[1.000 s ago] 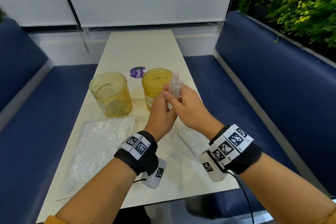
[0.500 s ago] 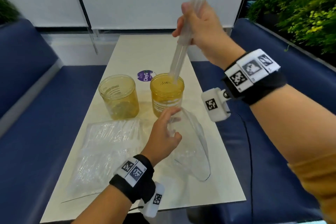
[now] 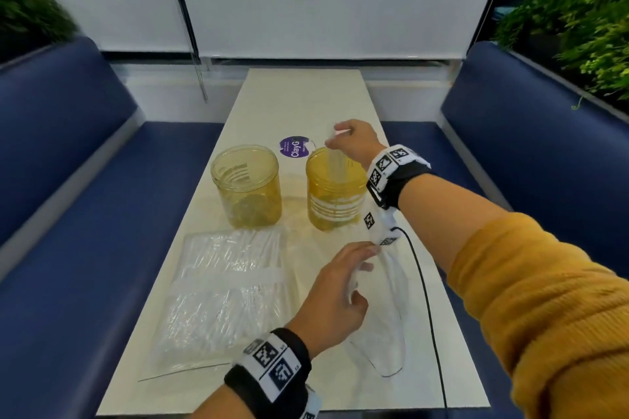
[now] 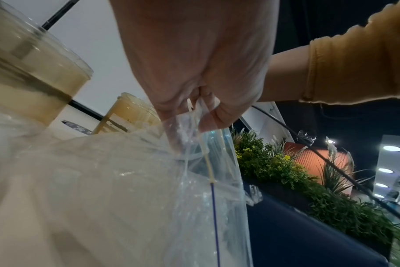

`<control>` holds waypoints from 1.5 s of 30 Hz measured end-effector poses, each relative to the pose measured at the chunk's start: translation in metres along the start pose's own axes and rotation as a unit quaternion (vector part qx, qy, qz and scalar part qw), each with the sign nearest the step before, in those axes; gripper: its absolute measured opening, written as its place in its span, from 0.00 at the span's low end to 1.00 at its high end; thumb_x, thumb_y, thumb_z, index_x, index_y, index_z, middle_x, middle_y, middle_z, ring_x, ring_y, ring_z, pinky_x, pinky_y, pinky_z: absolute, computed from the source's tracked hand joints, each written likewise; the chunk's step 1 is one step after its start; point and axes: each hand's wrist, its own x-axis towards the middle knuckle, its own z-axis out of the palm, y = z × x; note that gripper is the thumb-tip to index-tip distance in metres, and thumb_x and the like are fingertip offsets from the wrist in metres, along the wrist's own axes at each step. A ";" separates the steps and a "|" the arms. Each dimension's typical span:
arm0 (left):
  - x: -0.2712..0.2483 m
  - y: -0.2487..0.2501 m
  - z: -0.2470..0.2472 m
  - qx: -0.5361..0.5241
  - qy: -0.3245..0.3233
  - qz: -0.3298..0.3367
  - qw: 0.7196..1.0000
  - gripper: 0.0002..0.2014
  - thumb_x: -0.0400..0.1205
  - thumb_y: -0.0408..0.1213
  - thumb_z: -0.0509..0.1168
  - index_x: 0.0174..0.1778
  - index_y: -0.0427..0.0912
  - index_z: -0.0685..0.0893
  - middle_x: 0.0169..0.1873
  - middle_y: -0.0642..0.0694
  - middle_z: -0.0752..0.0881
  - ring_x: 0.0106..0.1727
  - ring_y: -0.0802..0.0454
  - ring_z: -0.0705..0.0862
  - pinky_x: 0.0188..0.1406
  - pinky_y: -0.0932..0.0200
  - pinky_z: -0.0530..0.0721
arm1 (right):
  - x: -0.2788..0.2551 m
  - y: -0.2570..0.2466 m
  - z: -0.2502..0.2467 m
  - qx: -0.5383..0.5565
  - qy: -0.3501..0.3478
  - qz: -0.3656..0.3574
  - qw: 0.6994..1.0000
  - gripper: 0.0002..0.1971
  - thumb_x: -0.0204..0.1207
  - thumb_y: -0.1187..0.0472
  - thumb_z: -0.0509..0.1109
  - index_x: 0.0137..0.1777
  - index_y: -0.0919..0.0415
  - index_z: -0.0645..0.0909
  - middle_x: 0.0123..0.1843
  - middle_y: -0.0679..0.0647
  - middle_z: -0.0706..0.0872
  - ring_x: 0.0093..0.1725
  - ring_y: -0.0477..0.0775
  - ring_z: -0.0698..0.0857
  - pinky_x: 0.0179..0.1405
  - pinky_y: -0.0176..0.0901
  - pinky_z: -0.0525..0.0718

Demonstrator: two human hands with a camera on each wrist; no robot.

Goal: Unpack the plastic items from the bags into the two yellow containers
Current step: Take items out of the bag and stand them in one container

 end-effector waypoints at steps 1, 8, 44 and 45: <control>0.001 0.000 -0.001 0.004 -0.001 0.003 1.000 0.36 0.72 0.19 0.57 0.76 0.50 0.77 0.73 0.65 0.74 0.68 0.55 0.82 0.61 0.61 0.85 | 0.000 0.000 -0.003 -0.006 -0.021 0.021 1.000 0.34 0.70 0.61 0.84 0.75 0.60 0.76 0.69 0.60 0.84 0.69 0.61 0.83 0.69 0.53 0.83; 0.016 0.013 -0.008 0.093 -0.012 0.016 0.995 0.36 0.72 0.21 0.61 0.77 0.50 0.76 0.76 0.60 0.75 0.61 0.58 0.84 0.52 0.73 0.79 | -0.051 -0.031 -0.050 -0.172 -0.021 -0.159 0.972 0.28 0.78 0.54 0.77 0.77 0.55 0.74 0.74 0.56 0.78 0.73 0.56 0.78 0.64 0.43 0.77; 0.058 0.053 -0.001 0.106 0.028 0.044 0.993 0.38 0.71 0.33 0.79 0.77 0.50 0.72 0.72 0.59 0.74 0.72 0.62 0.71 0.64 0.82 0.66 | -0.203 0.051 -0.073 -0.364 -0.002 0.013 0.931 0.13 0.82 0.55 0.72 0.64 0.55 0.88 0.67 0.54 0.84 0.62 0.58 0.85 0.62 0.49 0.85; 0.058 0.051 0.000 0.116 0.034 0.047 0.992 0.40 0.70 0.36 0.81 0.78 0.51 0.71 0.71 0.61 0.72 0.73 0.60 0.70 0.64 0.79 0.65 | -0.204 0.043 -0.076 -0.361 -0.006 0.021 0.932 0.13 0.82 0.55 0.72 0.65 0.55 0.88 0.67 0.54 0.84 0.62 0.58 0.86 0.62 0.50 0.86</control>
